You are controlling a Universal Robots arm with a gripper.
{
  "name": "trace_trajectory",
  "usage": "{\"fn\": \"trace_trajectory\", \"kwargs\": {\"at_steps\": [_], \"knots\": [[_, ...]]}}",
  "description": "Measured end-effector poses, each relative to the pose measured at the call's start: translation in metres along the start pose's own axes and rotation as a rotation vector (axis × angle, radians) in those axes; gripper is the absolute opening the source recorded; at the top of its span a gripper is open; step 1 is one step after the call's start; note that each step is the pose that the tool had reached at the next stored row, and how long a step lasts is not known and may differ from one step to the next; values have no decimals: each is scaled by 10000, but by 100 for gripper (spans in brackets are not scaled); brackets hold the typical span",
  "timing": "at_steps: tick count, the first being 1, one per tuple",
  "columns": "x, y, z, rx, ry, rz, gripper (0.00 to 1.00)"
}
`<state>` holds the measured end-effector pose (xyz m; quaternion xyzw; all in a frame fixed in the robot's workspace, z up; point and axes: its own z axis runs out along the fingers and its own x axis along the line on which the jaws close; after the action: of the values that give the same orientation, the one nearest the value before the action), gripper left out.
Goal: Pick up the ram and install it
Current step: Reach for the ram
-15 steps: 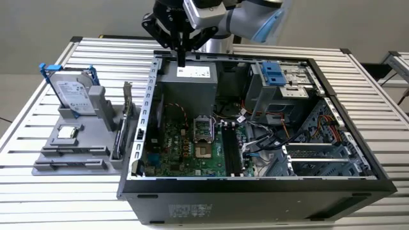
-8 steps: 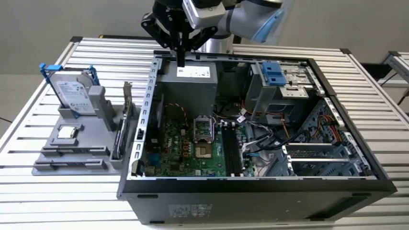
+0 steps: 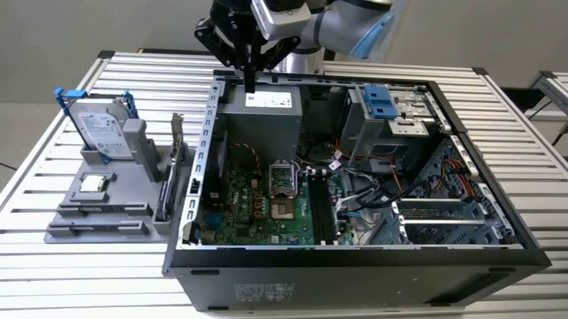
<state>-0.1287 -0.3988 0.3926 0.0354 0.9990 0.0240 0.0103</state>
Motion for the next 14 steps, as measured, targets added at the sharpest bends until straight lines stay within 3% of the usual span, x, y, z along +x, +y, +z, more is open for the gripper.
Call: {"fn": "trace_trajectory", "kwargs": {"at_steps": [14], "knots": [[165,-11,-3,-1,-1,0,0]]}}
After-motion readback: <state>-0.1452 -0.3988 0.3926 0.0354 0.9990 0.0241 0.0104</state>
